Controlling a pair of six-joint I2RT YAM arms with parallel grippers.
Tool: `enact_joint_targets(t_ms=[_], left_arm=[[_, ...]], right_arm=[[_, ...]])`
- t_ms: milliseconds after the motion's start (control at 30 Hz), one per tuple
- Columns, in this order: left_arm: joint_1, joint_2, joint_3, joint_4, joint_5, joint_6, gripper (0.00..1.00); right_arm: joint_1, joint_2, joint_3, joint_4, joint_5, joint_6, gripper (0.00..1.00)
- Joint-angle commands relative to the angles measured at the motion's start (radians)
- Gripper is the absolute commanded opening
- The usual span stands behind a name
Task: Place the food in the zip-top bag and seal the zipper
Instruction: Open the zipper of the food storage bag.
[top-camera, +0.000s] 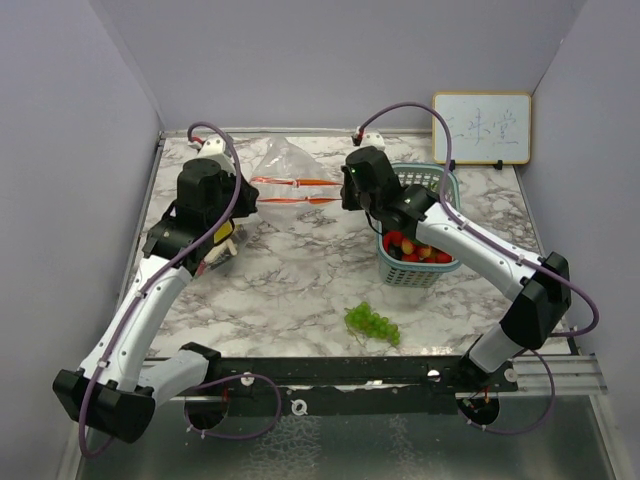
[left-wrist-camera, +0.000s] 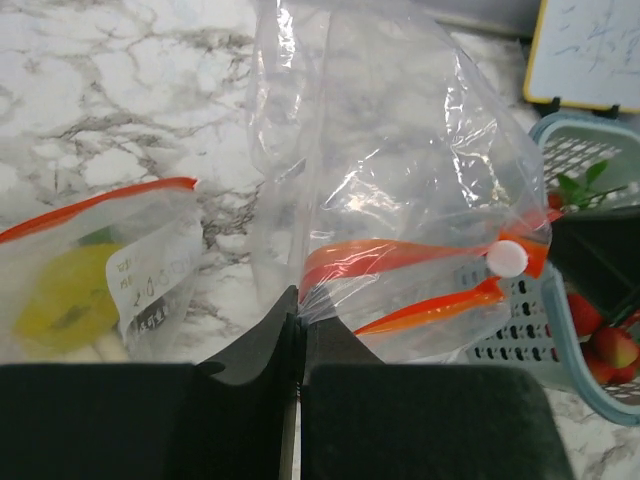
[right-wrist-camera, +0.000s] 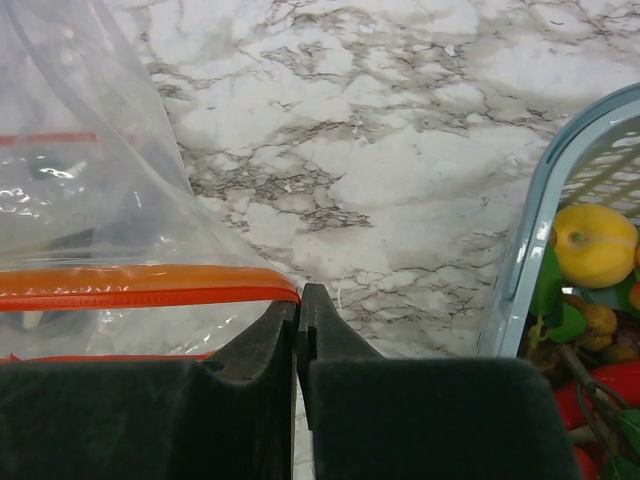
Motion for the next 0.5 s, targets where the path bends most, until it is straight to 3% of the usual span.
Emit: enact_joint_targets(t_ms=[0,133,200,300,467], left_arm=[[0.031,-0.004,-0.018,-0.116,-0.076,0.086,0.00],[0.030,0.022,-0.110,-0.045,0.057,0.000,0.00],[0.031,0.043,-0.138,-0.013,0.098,-0.031,0.00],[0.031,0.069,-0.147,0.011,0.119,-0.050,0.00],[0.031,0.099,-0.117,0.002,0.090,-0.032,0.00]], right_arm=[[-0.045,0.010,-0.037,-0.141,0.211,-0.047,0.02],[-0.044,-0.065,-0.082,0.043,-0.103,-0.167,0.04],[-0.044,-0.093,-0.074,0.078,-0.217,-0.189,0.19],[-0.044,-0.073,0.037,-0.007,-0.323,-0.215,0.47],[-0.045,-0.117,0.113,-0.086,-0.421,-0.240,0.77]])
